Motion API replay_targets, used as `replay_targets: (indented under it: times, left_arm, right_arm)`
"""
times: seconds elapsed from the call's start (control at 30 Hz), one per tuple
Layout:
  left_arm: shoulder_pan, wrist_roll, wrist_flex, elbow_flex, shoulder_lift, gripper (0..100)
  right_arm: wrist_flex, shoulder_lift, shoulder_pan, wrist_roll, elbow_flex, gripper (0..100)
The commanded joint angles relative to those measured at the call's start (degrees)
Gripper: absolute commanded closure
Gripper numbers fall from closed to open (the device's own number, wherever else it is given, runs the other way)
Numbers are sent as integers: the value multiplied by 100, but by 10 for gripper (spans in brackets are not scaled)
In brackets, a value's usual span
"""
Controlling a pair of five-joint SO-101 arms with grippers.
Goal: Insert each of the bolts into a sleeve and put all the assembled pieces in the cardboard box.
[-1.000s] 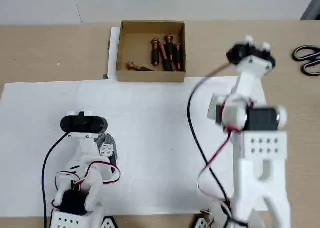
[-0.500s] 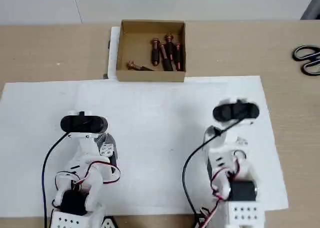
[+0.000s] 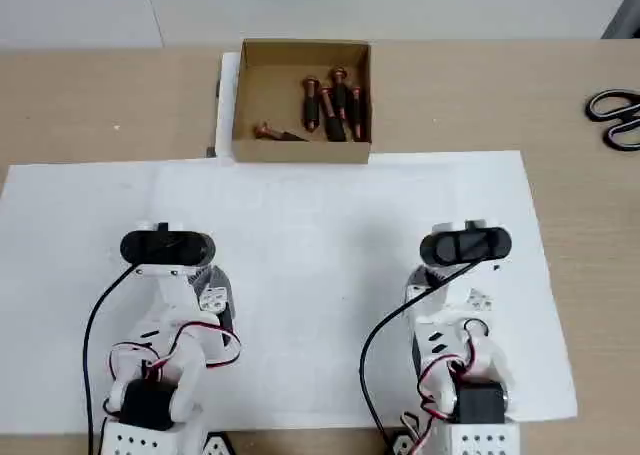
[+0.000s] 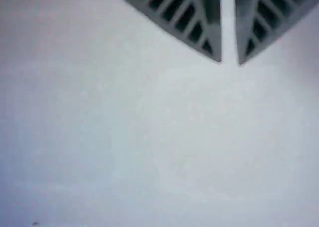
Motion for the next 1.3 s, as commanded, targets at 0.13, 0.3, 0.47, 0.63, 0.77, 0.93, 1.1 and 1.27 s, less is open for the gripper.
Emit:
replay_targets:
  times: [0.13, 0.3, 0.47, 0.63, 0.77, 0.93, 1.1, 1.27]
  left_arm:
    - [-26, -62, -132, 4, -35, 994]
    - [-35, -26, -123, 4, -35, 994]
    - [-35, -26, -123, 4, -35, 994]
    - [-35, -44, -114, 4, -35, 994]
    - [-26, -44, -114, 4, -35, 994]
    - [-26, -44, -114, 4, -35, 994]
    - [-26, -44, -114, 4, -35, 994]
    - [-26, -44, -114, 4, -35, 994]
  right_arm:
    - [-13, -40, 48, 62, 149, 995]
    - [-13, -40, 48, 62, 149, 995]
    - [-13, -40, 48, 62, 149, 995]
    - [-4, -40, 488, 9, 149, 995]
    - [-13, -40, 778, 9, 149, 995]
    - [-13, -40, 804, 9, 149, 995]
    - [-13, -40, 787, 18, 149, 995]
    - [-13, -40, 787, 18, 149, 995]
